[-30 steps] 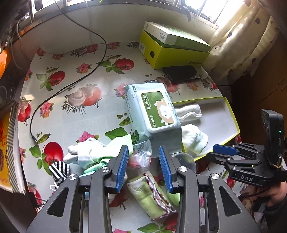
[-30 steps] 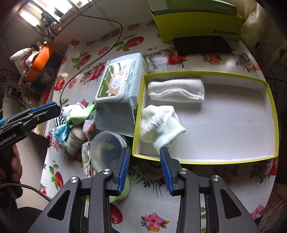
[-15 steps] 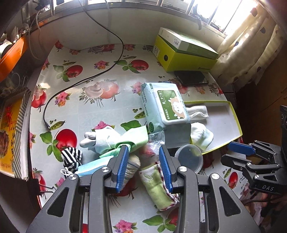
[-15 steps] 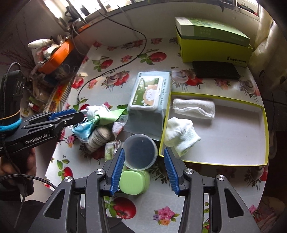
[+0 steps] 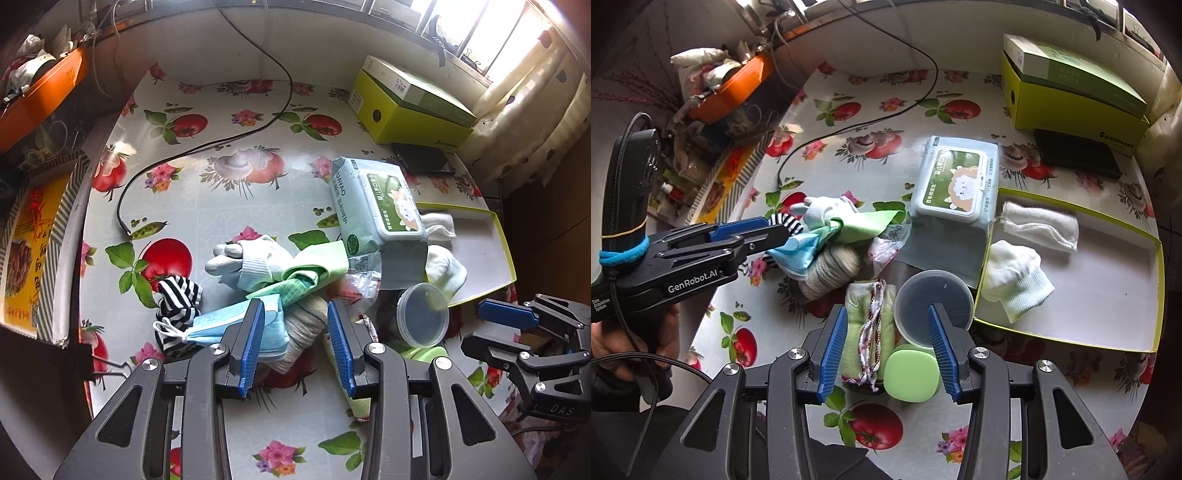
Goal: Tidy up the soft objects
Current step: 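Move both tools back to the pile of soft items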
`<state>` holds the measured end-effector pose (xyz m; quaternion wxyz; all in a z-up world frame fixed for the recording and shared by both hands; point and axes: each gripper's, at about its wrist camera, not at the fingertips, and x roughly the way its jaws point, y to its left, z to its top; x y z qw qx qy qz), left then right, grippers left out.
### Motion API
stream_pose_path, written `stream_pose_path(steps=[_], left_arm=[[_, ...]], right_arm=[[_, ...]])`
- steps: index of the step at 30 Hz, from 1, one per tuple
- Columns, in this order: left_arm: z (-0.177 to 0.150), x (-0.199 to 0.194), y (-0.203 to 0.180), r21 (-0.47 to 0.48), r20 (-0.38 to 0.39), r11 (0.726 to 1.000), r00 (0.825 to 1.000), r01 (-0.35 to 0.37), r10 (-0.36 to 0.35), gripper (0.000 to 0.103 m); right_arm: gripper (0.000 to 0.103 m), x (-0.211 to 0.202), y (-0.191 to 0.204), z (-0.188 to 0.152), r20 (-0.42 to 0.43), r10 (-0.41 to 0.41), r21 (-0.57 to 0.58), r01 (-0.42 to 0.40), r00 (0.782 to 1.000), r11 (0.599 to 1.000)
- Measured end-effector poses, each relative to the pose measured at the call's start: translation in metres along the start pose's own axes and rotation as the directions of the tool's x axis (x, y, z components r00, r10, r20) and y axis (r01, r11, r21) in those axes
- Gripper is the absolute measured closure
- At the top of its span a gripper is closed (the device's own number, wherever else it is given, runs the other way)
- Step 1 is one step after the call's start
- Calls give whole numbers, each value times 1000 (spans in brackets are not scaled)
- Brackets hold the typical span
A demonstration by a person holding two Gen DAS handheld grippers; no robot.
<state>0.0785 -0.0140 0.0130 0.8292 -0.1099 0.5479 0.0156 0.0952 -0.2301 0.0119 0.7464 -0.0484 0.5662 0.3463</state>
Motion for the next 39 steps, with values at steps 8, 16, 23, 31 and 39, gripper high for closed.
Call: stream_pose_path(steps=[8, 16, 23, 31, 39], left_arm=[[-1, 0, 8, -19, 5, 1000, 1000, -3, 3, 66], [-2, 1, 16, -37, 1, 999, 1000, -11, 11, 66], [-4, 6, 26, -62, -13, 998, 1000, -24, 23, 66], [-9, 11, 39, -99, -26, 995, 999, -34, 31, 66], [-15, 15, 64, -157, -39, 987, 999, -28, 22, 66]], right_arm=[[58, 2, 8, 6, -7, 0, -21, -1, 1000, 1000], [58, 6, 16, 13, -13, 5, -40, -5, 1000, 999], [58, 12, 24, 21, -19, 11, -69, -12, 1000, 998], [58, 21, 35, 28, -36, 15, -102, -19, 999, 995], [53, 31, 46, 36, -47, 22, -134, -28, 999, 991]])
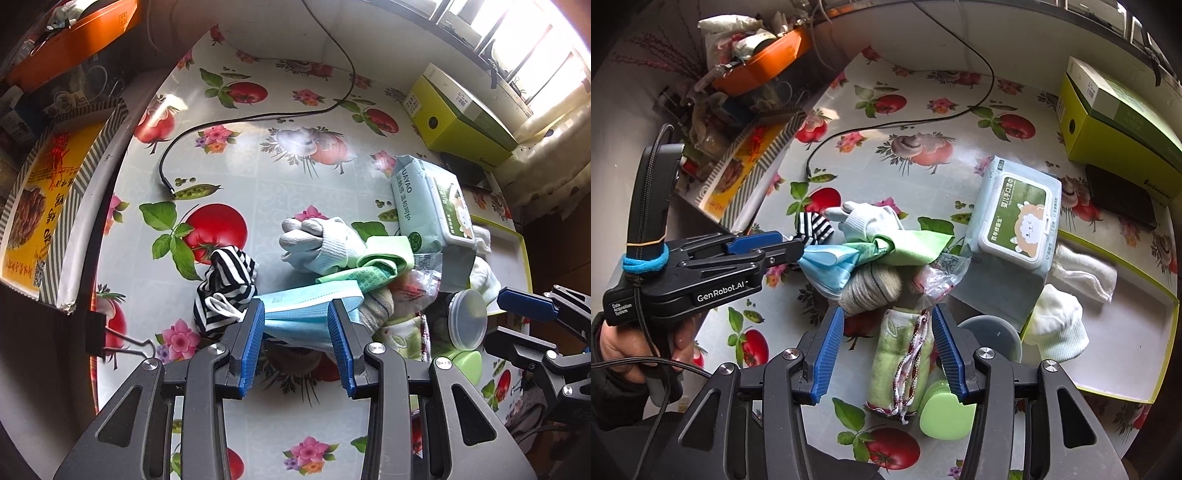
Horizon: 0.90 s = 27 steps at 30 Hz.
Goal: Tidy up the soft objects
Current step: 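Move both tools back to the pile of soft items, then grasp the striped cloth with left gripper while right grasps the blue mask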
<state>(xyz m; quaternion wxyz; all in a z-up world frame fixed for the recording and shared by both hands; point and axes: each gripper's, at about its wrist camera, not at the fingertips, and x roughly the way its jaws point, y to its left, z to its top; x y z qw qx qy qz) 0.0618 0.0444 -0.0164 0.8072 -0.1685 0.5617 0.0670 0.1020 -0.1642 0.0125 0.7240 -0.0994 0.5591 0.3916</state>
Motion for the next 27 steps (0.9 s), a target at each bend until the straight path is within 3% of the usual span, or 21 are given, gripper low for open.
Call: stream_pose_path(steps=[6, 9, 15, 22, 27], left_arm=[[-2, 7, 19, -28, -11, 1000, 1000, 8, -9, 66], [-3, 10, 22, -28, -14, 999, 1000, 25, -26, 57], [-2, 20, 26, -5, -28, 997, 996, 79, -80, 54], [-5, 27, 63, -129, -33, 991, 999, 28, -32, 54], [2, 35, 77, -160, -34, 987, 999, 5, -10, 54]], right_arm=[[53, 6, 2, 5, -8, 10, -9, -10, 1000, 1000], [53, 8, 2, 5, -14, 13, -8, -14, 1000, 1000], [53, 12, -1, 4, -22, 16, 2, -16, 1000, 1000], [53, 16, 1, 4, -29, 25, 0, -25, 999, 1000], [53, 24, 9, 7, -45, 37, -22, -38, 998, 999]])
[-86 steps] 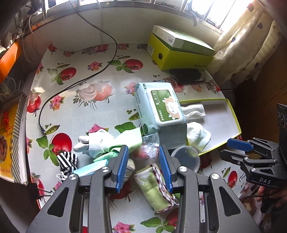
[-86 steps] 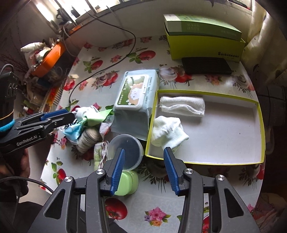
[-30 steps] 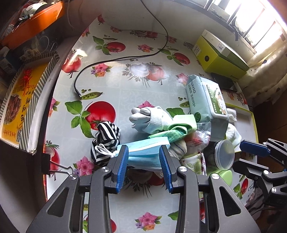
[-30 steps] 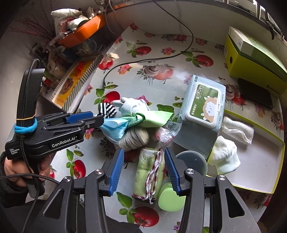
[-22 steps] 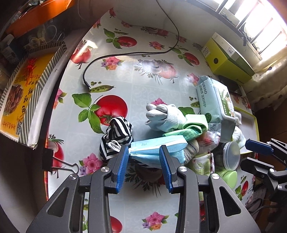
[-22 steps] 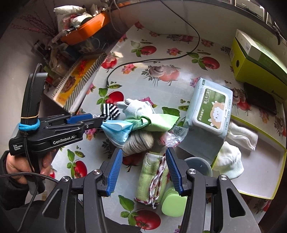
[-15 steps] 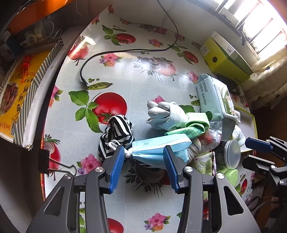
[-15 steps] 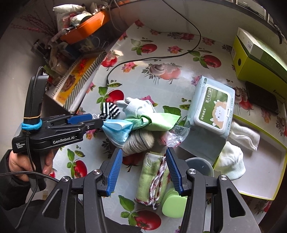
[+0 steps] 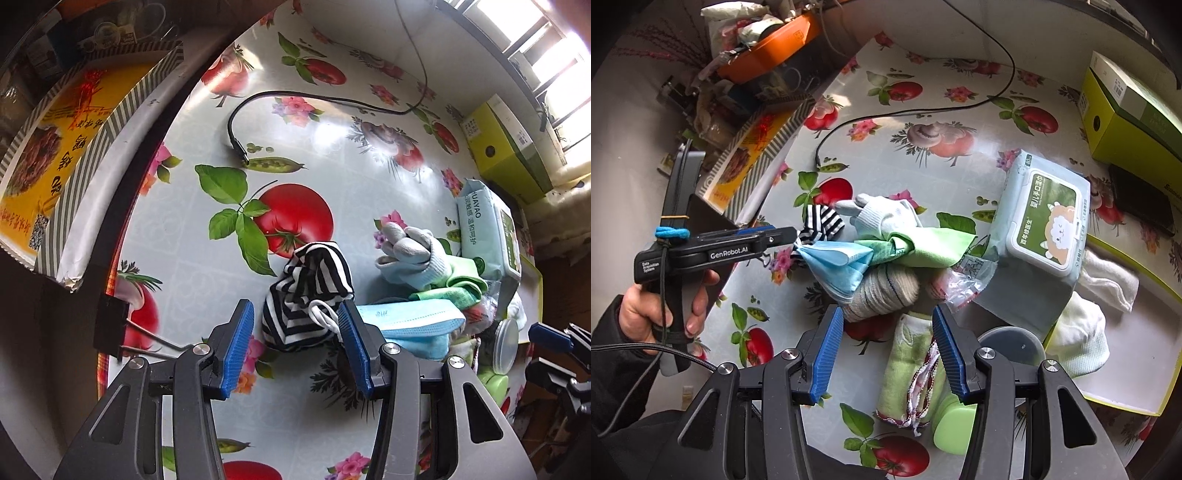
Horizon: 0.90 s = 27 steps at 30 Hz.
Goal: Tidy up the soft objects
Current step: 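Grasp the striped cloth with left gripper while right grasps the blue mask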
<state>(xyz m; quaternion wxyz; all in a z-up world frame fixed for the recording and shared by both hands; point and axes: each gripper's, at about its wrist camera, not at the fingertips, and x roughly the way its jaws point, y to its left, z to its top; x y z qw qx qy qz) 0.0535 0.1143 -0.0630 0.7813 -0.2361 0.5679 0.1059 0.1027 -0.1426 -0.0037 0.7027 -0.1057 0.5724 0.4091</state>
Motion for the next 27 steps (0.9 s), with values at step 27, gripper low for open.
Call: stream_pose_path(steps=[27], left_arm=[[30, -19, 34, -125, 75, 966, 973, 225, -217, 95]], right_arm=[[53, 16, 13, 7, -25, 29, -33, -30, 999, 999]])
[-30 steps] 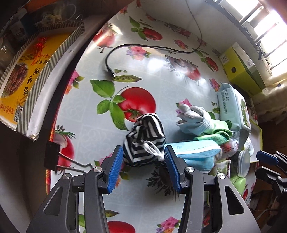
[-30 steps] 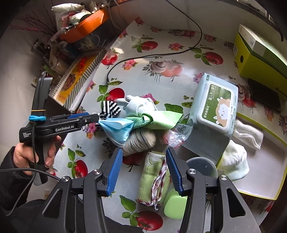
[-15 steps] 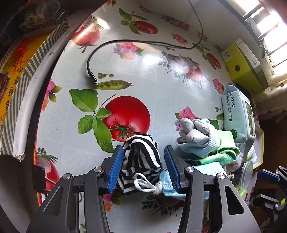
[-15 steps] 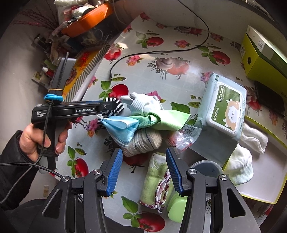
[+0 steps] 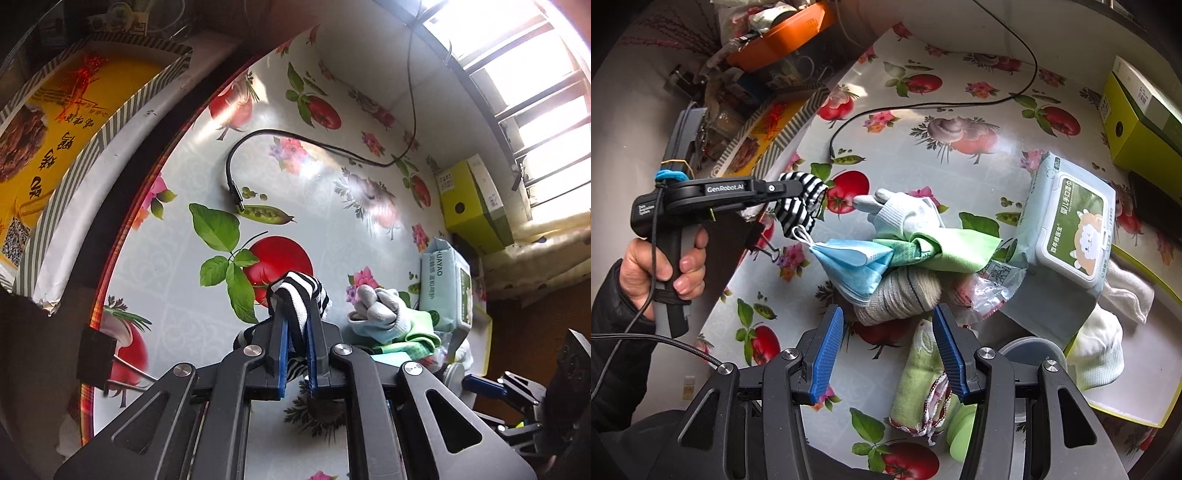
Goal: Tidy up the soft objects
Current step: 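Grasp the striped cloth with left gripper while right grasps the blue mask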
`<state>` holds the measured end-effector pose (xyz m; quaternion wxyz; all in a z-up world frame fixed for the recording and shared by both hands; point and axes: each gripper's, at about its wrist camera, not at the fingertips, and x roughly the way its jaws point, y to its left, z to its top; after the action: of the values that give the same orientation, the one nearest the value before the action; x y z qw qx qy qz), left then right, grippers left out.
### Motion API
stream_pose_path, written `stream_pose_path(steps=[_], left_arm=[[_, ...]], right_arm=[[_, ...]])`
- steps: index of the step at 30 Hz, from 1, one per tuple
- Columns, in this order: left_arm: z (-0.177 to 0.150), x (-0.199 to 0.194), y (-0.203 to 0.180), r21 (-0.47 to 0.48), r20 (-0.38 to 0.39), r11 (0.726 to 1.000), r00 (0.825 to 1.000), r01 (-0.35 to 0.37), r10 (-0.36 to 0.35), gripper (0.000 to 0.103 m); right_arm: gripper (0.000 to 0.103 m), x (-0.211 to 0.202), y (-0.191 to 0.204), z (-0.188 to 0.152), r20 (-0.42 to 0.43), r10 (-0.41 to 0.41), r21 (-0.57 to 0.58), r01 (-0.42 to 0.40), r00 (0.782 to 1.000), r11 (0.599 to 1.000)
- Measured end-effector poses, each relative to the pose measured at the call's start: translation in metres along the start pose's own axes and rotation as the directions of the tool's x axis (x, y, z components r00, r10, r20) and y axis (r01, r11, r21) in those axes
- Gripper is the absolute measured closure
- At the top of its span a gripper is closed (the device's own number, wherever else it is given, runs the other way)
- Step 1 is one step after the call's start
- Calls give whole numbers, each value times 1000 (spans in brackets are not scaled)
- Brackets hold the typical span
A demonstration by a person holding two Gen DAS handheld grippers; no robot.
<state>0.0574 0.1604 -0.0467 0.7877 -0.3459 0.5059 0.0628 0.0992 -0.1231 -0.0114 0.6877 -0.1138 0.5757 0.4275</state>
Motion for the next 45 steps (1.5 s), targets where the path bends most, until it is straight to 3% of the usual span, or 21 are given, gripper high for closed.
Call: stream_pose_path(steps=[7, 23, 32, 38, 45], left_arm=[[-5, -16, 7, -31, 27, 999, 1000, 12, -11, 95], [-14, -33, 19, -53, 55, 999, 998, 1, 1, 95], [-23, -31, 24, -61, 36, 998, 999, -4, 7, 95], [-32, -34, 31, -69, 28, 998, 1000, -5, 7, 95], [-39, -31, 35, -79, 14, 997, 1000, 1, 0, 95]], right_arm=[[53, 1, -1, 4, 5, 6, -8, -6, 1000, 1000], [53, -35, -46, 26, 104, -78, 58, 72, 992, 996], [53, 17, 8, 31, -1, -9, -131, 9, 1000, 991], [53, 46, 45, 36, -28, -39, -327, 28, 999, 945], [53, 82, 45, 47, -109, -69, -406, 19, 992, 914]])
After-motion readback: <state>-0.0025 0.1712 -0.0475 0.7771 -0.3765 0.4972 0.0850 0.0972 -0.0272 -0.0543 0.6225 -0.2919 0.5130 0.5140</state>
